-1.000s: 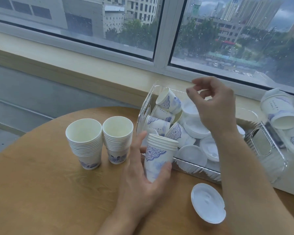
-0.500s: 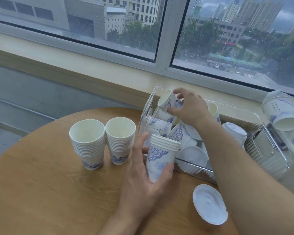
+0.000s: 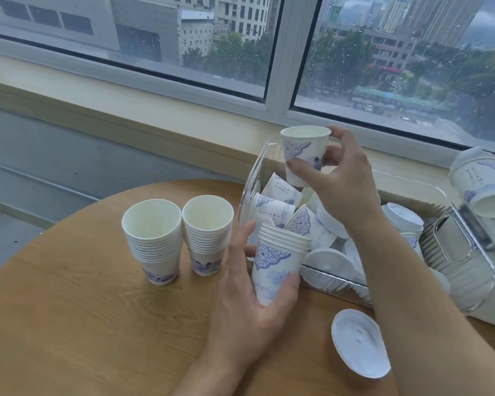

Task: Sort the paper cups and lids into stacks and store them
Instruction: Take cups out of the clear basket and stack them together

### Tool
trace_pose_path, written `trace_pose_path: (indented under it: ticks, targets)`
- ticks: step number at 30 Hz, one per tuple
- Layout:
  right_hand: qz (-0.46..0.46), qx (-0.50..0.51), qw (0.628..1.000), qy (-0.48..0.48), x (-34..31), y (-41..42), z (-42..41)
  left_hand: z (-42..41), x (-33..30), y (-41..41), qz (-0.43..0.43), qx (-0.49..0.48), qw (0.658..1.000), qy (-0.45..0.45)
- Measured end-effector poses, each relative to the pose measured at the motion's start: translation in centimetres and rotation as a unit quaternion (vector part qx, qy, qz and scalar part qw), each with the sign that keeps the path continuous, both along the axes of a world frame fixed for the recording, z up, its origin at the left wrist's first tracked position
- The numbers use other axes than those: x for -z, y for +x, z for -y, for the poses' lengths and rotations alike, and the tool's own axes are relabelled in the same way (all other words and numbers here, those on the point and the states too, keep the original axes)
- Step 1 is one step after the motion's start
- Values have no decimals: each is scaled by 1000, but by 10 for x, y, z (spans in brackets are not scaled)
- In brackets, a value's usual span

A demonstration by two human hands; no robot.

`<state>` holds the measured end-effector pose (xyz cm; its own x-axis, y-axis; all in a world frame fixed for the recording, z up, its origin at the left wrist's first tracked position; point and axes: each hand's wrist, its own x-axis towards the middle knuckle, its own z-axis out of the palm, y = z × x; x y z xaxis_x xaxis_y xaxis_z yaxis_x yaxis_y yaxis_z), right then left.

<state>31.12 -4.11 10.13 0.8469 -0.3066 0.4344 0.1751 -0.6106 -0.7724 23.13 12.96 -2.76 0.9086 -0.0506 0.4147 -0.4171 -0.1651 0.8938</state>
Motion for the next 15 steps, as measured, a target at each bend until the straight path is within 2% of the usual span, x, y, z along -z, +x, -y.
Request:
trace_pose_path:
  ticks: [3, 6, 15]
  targets:
    - [-1, -71, 991, 115, 2, -28, -3, 0, -1, 0, -2, 0, 1000, 0]
    - [-9, -90, 977, 192, 11, -53, -2, 0, -2, -1, -2, 3, 1000, 0]
    - [-37, -146, 963, 224, 25, -76, 0, 0, -2, -2, 0, 5, 1000, 0]
